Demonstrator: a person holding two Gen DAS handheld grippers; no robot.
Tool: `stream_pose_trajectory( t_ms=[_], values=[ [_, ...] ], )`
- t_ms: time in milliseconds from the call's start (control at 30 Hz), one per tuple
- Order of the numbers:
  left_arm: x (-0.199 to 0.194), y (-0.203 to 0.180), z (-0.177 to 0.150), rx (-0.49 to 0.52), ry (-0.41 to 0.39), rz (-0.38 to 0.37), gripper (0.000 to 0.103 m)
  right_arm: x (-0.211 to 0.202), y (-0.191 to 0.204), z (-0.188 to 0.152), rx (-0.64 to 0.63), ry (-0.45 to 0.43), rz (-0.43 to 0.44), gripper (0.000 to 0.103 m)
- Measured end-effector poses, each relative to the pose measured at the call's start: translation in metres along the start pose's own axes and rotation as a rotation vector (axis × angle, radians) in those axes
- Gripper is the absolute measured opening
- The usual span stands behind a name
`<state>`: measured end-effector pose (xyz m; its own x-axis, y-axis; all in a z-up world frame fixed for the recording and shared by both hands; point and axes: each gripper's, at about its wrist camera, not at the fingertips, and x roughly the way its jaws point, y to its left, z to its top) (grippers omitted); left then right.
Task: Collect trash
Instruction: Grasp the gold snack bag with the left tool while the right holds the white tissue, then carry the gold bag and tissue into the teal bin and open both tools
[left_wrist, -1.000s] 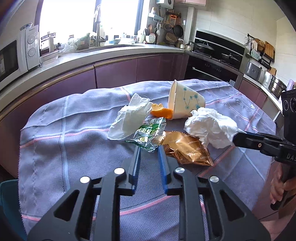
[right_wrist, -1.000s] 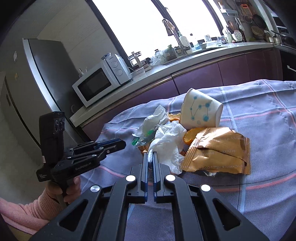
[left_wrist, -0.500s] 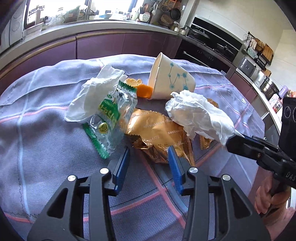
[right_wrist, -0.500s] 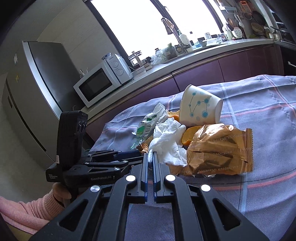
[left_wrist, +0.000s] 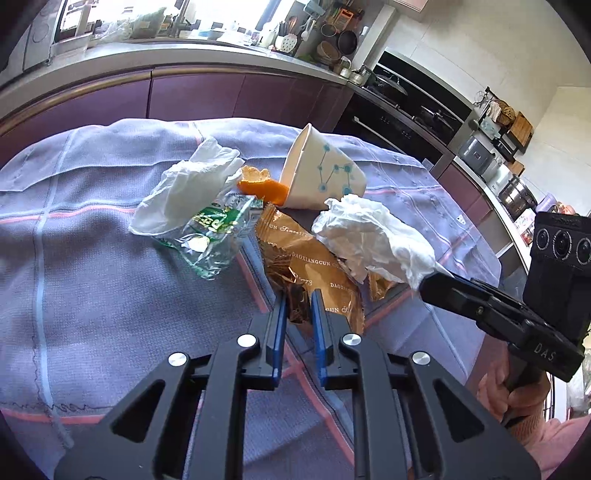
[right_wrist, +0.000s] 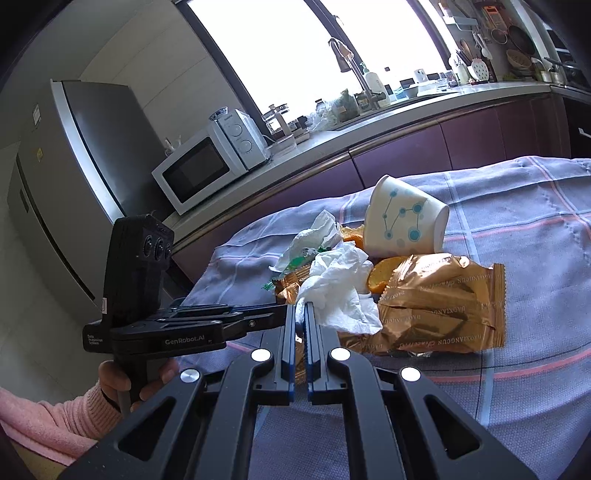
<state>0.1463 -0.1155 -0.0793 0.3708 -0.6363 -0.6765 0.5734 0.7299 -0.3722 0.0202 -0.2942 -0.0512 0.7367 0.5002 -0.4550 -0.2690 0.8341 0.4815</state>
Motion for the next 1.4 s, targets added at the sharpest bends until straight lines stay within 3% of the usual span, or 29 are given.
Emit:
stream_pose_trajectory(
  t_ms=[200,367,633,900,1133,1400],
  values=[
    [-0.055,0.003,-0.016,0.014,-0.094,0.032,0.014,0.001,0.026,0.007,-0.058,-0.005,0.048,0.003],
    [-0.116,0.029,-0.038,-0.026,-0.163,0.091,0.014,0.013,0.06,0.015,-0.128,0.014,0.119,0.003],
    [-0.21,0.089,-0.082,-0.153,-0.269,0.25,0.014,0.059,0.126,0.028,-0.231,0.087,0.276,0.003],
    [-0.275,0.156,-0.12,-0.288,-0.336,0.428,0.014,0.124,0.195,0.026,-0.306,0.207,0.435,0.003],
    [-0.297,0.217,-0.142,-0.394,-0.329,0.535,0.014,0.183,0.243,0.016,-0.35,0.311,0.495,0.003],
    [-0.279,0.266,-0.152,-0.473,-0.264,0.59,0.014,0.241,0.273,-0.003,-0.379,0.432,0.47,0.003]
  ],
)
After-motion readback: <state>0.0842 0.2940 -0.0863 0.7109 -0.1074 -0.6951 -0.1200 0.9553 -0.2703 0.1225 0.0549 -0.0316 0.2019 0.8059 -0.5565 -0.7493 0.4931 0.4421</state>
